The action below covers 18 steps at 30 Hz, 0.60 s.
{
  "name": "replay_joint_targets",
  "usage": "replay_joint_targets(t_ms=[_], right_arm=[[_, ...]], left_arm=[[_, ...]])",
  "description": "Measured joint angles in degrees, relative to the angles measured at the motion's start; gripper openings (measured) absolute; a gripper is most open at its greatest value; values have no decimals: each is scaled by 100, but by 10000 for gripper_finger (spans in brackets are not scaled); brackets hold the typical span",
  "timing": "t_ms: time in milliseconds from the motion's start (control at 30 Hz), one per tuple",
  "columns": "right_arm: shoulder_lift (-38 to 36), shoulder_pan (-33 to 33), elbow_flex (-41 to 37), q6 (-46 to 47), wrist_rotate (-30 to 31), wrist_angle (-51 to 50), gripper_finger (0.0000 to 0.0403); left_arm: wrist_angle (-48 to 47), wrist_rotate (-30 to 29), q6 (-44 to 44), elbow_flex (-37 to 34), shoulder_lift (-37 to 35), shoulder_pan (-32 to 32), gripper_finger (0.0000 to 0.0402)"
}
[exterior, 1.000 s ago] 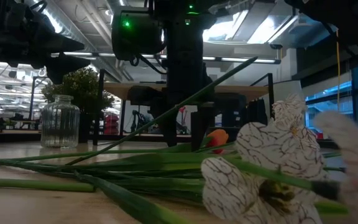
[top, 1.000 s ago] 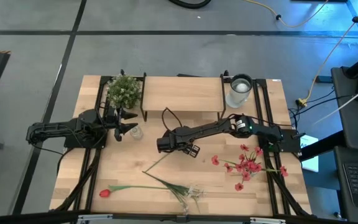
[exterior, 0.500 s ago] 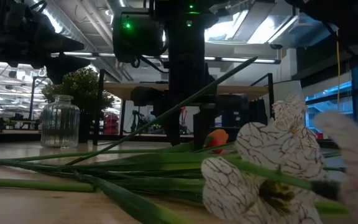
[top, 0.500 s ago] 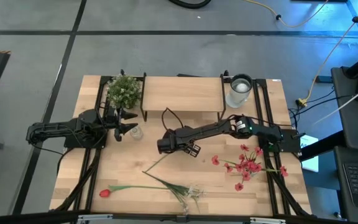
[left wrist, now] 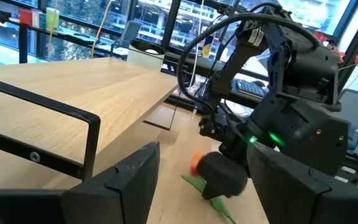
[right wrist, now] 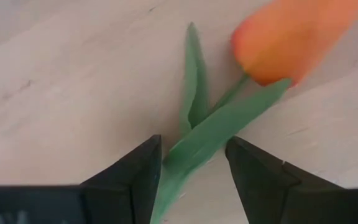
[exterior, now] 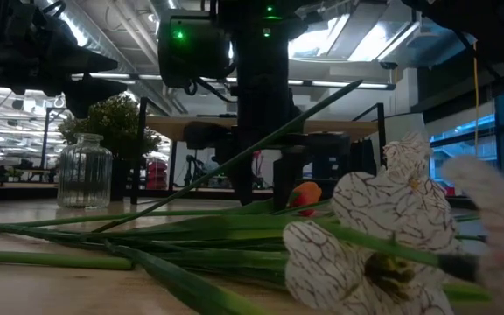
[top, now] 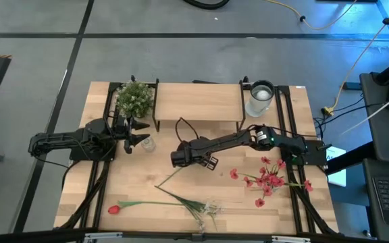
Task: Pick and place flowers into a vace then onto a shelf
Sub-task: Put the orange flower into the bottom transparent vase
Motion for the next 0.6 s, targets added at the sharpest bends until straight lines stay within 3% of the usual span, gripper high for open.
replay_joint_targets(t_ms=[67, 233, 600], right_arm=[[0, 0, 0, -167, -29, 3, 189], [14, -28, 0, 444, -58, 33, 169], [37, -46, -2, 43, -224, 3, 75]], left_arm=[[0, 0, 0, 0, 0, 0, 235], [-2, 0, 0, 0, 1, 0, 235], [-2, 0, -2, -1, 0, 0, 235]])
